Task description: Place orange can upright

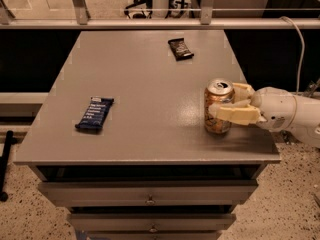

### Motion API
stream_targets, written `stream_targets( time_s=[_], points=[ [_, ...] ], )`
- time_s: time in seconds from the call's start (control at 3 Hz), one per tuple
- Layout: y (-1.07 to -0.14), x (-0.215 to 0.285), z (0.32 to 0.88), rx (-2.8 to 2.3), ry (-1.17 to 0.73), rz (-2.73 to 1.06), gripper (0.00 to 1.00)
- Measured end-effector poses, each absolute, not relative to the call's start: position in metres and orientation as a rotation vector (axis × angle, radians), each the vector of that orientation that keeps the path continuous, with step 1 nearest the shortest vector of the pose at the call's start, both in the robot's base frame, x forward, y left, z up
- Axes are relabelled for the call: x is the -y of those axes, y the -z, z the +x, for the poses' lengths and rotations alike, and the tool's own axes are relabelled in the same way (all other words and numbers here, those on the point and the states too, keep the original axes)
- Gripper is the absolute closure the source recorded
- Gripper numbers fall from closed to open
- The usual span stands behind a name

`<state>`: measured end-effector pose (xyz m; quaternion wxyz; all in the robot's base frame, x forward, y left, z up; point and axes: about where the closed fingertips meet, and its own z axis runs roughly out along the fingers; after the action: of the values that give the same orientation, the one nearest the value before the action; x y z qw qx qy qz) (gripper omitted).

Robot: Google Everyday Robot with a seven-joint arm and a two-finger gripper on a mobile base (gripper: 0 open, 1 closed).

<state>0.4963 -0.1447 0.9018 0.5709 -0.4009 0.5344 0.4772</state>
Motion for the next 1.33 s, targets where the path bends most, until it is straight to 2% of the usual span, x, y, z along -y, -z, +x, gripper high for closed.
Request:
stream_targets(
  time_s=[0.67, 1.0, 1.33],
  points=[
    [-0.892, 0.159, 0.486, -1.201, -1.093, -0.928, 0.13],
    [-0.887, 0.164, 0.482, -1.211, -1.078, -0.939, 0.0],
    [-0.885, 0.17, 0.481, -1.248, -1.043, -0.995, 0.0]
  ],
)
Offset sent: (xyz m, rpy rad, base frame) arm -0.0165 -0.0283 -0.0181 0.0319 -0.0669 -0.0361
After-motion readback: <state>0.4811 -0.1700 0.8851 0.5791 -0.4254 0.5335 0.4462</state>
